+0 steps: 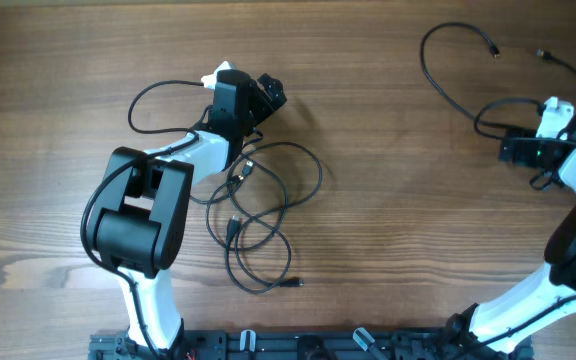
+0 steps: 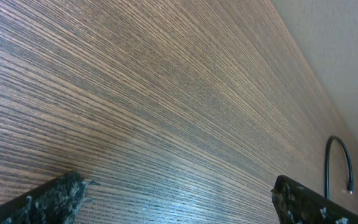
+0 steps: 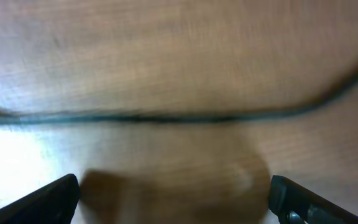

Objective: Untangle cables

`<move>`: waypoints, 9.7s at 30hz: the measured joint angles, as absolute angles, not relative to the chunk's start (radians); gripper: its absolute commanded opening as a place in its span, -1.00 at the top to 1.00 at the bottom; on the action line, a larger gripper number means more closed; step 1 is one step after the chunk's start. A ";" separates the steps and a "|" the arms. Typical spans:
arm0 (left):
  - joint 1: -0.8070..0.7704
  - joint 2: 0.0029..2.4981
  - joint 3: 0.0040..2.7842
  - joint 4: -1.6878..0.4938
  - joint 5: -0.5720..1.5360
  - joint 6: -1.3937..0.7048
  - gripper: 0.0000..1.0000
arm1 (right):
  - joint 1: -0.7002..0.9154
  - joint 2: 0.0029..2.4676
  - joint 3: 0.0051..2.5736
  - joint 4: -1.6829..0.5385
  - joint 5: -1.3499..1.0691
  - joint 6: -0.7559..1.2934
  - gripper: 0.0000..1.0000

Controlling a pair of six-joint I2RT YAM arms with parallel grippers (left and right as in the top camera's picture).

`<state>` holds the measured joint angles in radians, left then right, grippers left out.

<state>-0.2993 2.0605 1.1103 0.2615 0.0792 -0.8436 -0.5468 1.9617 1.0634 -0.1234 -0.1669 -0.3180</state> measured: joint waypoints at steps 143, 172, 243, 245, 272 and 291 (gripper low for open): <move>-0.046 1.416 1.055 -0.749 -0.052 -0.676 -1.00 | 0.488 1.534 1.306 -0.356 -0.676 0.172 0.91; -0.046 1.416 1.055 -0.751 0.003 -0.679 -1.00 | 0.488 1.449 1.374 -0.920 -0.373 0.094 0.91; -0.473 1.565 1.055 -0.657 0.302 0.204 -1.00 | 0.488 1.305 1.594 -0.664 -0.064 0.157 0.91; -0.476 1.598 1.055 -0.649 0.302 0.205 -0.95 | 0.488 1.305 1.594 -0.663 -0.064 0.157 0.91; -0.456 1.634 1.049 -0.419 0.235 0.110 0.92 | 0.485 1.305 1.594 -0.761 -0.070 0.157 0.91; -0.303 1.631 1.049 -0.507 0.169 -0.192 -1.00 | 0.484 1.305 1.594 -0.770 -0.009 0.176 0.91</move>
<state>-0.3031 1.6310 1.0489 -0.5068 0.1688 -0.1921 0.4843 1.3052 1.5936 -0.7700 -0.0090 0.1764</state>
